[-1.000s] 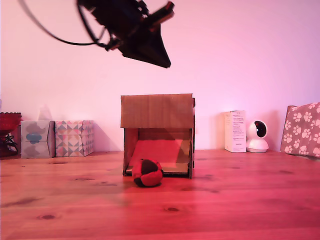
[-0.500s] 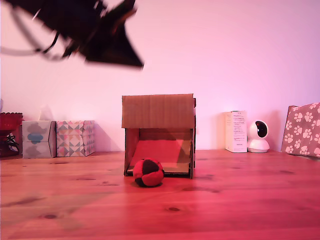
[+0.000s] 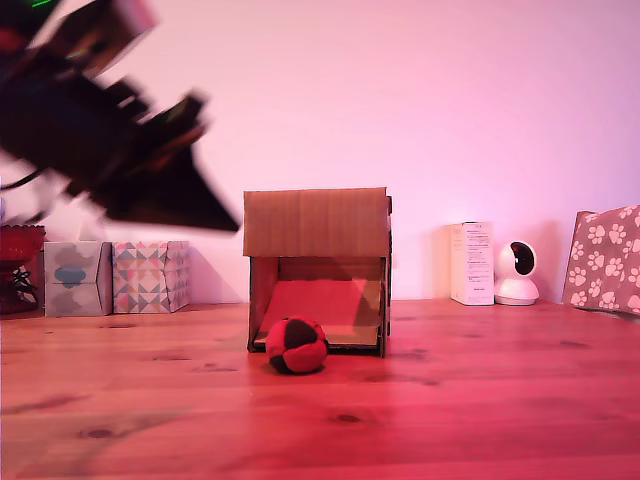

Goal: Drop the footbag into the cardboard dice tower

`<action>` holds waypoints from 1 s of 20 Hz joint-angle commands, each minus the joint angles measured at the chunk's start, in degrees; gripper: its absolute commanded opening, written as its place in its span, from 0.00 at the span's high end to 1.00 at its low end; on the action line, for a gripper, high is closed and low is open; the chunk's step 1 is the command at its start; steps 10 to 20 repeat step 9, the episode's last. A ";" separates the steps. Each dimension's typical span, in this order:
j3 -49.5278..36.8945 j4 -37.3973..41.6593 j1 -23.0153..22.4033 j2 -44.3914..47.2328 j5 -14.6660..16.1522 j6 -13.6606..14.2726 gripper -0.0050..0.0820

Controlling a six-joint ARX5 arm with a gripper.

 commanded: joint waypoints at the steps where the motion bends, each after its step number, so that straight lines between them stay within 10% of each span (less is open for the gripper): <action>1: -2.60 0.94 -0.07 -2.60 -0.50 -1.18 0.97; 20: -5.25 -5.62 -0.07 -12.94 -4.79 -3.43 0.97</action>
